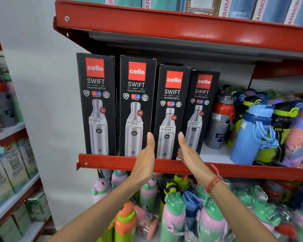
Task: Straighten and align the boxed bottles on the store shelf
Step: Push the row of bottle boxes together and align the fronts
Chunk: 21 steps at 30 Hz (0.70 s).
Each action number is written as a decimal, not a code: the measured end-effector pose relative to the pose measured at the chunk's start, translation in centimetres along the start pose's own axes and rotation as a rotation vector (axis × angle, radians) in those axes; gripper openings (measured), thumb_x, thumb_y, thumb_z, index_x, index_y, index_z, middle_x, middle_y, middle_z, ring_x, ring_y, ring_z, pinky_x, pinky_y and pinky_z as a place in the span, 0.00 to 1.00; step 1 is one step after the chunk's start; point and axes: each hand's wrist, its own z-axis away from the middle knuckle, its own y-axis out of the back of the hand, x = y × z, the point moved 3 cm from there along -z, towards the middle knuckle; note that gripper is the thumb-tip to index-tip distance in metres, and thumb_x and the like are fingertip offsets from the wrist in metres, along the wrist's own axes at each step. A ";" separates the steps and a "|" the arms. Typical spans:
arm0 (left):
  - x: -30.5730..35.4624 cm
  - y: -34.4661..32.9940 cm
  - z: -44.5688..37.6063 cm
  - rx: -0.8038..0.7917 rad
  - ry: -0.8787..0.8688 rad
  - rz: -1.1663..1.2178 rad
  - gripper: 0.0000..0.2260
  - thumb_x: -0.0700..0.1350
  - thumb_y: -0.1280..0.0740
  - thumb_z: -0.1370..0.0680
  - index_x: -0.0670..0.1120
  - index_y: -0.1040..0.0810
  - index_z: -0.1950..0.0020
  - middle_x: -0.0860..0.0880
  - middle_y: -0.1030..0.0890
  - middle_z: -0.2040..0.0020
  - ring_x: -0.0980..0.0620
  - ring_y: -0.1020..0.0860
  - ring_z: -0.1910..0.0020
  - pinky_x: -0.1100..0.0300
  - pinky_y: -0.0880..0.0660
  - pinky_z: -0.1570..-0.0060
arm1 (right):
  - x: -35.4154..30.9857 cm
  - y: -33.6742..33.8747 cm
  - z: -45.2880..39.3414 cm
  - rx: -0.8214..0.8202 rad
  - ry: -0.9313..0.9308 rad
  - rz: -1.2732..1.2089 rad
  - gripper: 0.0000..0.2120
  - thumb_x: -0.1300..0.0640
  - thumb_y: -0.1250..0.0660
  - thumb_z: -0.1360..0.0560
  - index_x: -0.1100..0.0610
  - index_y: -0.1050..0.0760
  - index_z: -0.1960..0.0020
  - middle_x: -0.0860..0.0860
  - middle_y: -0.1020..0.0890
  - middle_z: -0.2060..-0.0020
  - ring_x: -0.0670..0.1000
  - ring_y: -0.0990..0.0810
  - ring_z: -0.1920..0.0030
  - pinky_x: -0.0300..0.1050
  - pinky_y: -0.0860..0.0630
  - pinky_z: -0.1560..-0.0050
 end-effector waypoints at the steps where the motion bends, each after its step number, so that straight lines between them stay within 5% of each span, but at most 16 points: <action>1: 0.0 0.0 0.0 0.003 0.001 0.004 0.53 0.83 0.59 0.41 0.53 0.45 0.23 0.51 0.43 0.22 0.52 0.43 0.23 0.46 0.49 0.23 | 0.0 0.1 -0.1 -0.002 0.002 0.004 0.47 0.17 0.55 0.38 0.38 0.47 0.25 0.46 0.40 0.23 0.49 0.39 0.24 0.58 0.45 0.23; 10: 0.0 -0.3 0.0 0.023 -0.028 -0.055 0.50 0.81 0.59 0.37 0.54 0.43 0.23 0.52 0.37 0.23 0.52 0.38 0.25 0.51 0.47 0.25 | 0.2 0.5 -0.4 -0.015 0.009 0.056 0.47 0.17 0.56 0.38 0.39 0.47 0.24 0.45 0.42 0.22 0.51 0.38 0.25 0.60 0.45 0.24; 12: 0.1 -0.2 0.2 0.062 -0.079 -0.095 0.46 0.80 0.59 0.35 0.56 0.36 0.26 0.57 0.22 0.37 0.56 0.25 0.36 0.55 0.37 0.33 | 0.3 0.7 -0.3 -0.016 0.026 0.037 0.46 0.18 0.55 0.37 0.39 0.46 0.24 0.45 0.41 0.23 0.51 0.38 0.25 0.59 0.44 0.24; 14: 0.8 -0.1 0.7 0.183 -0.196 -0.181 0.36 0.76 0.58 0.30 0.58 0.27 0.36 0.61 0.21 0.63 0.63 0.23 0.58 0.57 0.31 0.47 | 0.3 1.1 -0.3 0.003 0.058 0.010 0.45 0.19 0.54 0.36 0.41 0.44 0.25 0.46 0.38 0.24 0.50 0.36 0.26 0.58 0.43 0.24; 15: 1.1 -0.2 1.0 0.279 -0.271 -0.217 0.33 0.73 0.57 0.27 0.56 0.27 0.36 0.60 0.20 0.64 0.61 0.22 0.60 0.56 0.29 0.50 | 0.3 1.5 -0.3 0.032 0.077 -0.006 0.45 0.19 0.53 0.35 0.43 0.42 0.25 0.46 0.35 0.25 0.50 0.33 0.27 0.58 0.42 0.25; 18: 2.6 -1.5 2.0 0.450 -0.499 -0.176 0.21 0.61 0.50 0.20 0.51 0.29 0.36 0.55 0.21 0.48 0.60 0.23 0.49 0.60 0.27 0.46 | 0.7 3.6 -0.6 0.191 0.103 -0.144 0.39 0.24 0.49 0.32 0.48 0.28 0.32 0.50 0.23 0.34 0.51 0.22 0.38 0.58 0.33 0.29; 21: 3.4 -5.3 1.7 0.175 -0.501 -0.137 0.23 0.59 0.51 0.19 0.49 0.30 0.32 0.53 0.22 0.38 0.62 0.26 0.40 0.64 0.30 0.40 | 1.8 5.9 -1.6 0.329 0.102 -0.295 0.32 0.30 0.47 0.28 0.52 0.23 0.39 0.53 0.19 0.39 0.49 0.20 0.44 0.52 0.29 0.35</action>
